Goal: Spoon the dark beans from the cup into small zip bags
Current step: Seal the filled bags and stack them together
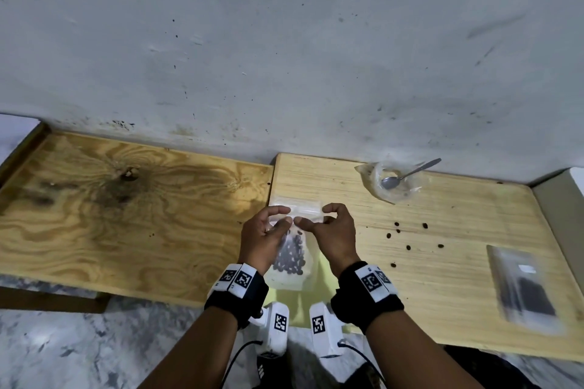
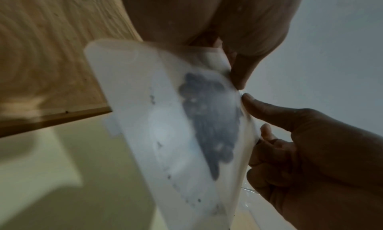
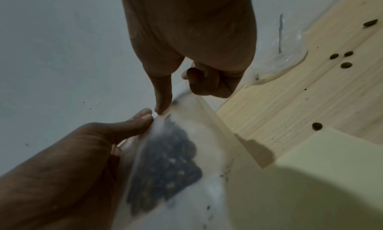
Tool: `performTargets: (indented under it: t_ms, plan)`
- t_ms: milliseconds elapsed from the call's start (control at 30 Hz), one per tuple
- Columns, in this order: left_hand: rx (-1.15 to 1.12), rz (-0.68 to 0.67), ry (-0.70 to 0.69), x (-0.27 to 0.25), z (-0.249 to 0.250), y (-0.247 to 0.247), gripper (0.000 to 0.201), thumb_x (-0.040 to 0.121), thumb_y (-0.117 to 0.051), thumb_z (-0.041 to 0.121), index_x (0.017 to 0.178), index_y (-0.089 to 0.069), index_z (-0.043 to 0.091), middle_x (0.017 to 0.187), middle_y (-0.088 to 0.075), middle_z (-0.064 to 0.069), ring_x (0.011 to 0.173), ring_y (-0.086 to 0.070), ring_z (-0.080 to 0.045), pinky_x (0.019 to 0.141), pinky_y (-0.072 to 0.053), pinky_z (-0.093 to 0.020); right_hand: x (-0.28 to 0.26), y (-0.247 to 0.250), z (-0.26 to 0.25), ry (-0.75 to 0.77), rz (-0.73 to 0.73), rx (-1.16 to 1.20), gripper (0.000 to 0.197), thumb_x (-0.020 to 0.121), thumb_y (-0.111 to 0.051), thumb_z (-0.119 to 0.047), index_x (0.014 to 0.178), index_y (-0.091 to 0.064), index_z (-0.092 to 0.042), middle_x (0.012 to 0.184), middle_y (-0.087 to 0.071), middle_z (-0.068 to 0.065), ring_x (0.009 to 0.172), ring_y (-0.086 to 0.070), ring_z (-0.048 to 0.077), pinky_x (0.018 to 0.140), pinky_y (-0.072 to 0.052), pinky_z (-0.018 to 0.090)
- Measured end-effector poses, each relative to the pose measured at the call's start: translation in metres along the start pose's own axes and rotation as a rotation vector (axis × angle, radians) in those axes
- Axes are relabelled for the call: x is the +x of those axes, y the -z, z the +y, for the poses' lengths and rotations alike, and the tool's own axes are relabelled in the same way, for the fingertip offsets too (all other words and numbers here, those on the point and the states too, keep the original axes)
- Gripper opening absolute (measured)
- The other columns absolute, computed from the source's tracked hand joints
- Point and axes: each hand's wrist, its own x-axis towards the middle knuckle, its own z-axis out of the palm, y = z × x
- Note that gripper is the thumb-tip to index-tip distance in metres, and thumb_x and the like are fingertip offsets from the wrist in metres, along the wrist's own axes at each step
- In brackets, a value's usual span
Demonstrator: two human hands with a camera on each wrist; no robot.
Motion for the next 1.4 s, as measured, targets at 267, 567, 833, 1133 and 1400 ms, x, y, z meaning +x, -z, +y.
performTargets:
  t_ms: [267,567,833,1133,1400]
  plan:
    - [0.036,-0.042,0.015,0.001,0.003,-0.005,0.032,0.085,-0.069,0.001,0.089,-0.076,0.032,0.092,-0.076,0.010,0.084,-0.073,-0.015,0.081,-0.059,-0.034,-0.006,0.003,0.000,0.056,0.082,0.117,0.053,0.055,-0.094,-0.015,0.083,-0.050,-0.022,0.070,-0.050,-0.004,0.057,-0.047,0.013,0.063,-0.042,0.028]
    - [0.062,-0.024,0.014,-0.010,0.009,-0.030,0.027,0.087,-0.069,0.008,0.089,-0.074,0.035,0.090,-0.076,0.008,0.073,-0.070,-0.006,0.073,-0.060,-0.037,-0.013,0.030,0.014,0.164,0.123,0.117,0.049,0.061,-0.093,-0.024,0.084,-0.050,-0.021,0.074,-0.060,-0.004,0.063,-0.055,0.010,0.064,-0.043,0.026]
    - [0.054,-0.079,0.034,-0.014,0.021,-0.121,0.020,0.089,-0.065,0.008,0.107,-0.072,0.015,0.105,-0.071,0.003,0.091,-0.064,0.000,0.067,-0.042,-0.001,-0.007,0.132,0.065,0.137,-0.075,0.049,0.021,0.073,-0.084,-0.012,0.086,-0.069,-0.020,0.089,-0.066,0.004,0.085,-0.064,0.022,0.069,-0.052,0.030]
    - [0.136,-0.473,0.194,-0.074,0.013,-0.321,0.026,0.088,-0.069,0.009,0.110,-0.070,0.022,0.114,-0.060,-0.003,0.088,-0.061,-0.008,0.069,-0.049,-0.026,0.029,0.348,0.114,-0.026,0.208,0.029,0.022,0.075,-0.078,-0.005,0.090,-0.068,-0.017,0.096,-0.065,0.002,0.092,-0.060,0.019,0.073,-0.047,0.032]
    - [0.254,-0.721,0.454,-0.110,-0.017,-0.473,0.025,0.086,-0.066,0.007,0.105,-0.064,0.022,0.123,-0.064,-0.013,0.084,-0.061,-0.022,0.062,-0.047,-0.025,0.063,0.482,0.166,-0.182,0.303,-0.319,0.028,0.078,-0.078,-0.041,0.099,-0.067,-0.026,0.097,-0.066,-0.004,0.088,-0.065,0.018,0.076,-0.049,0.029]
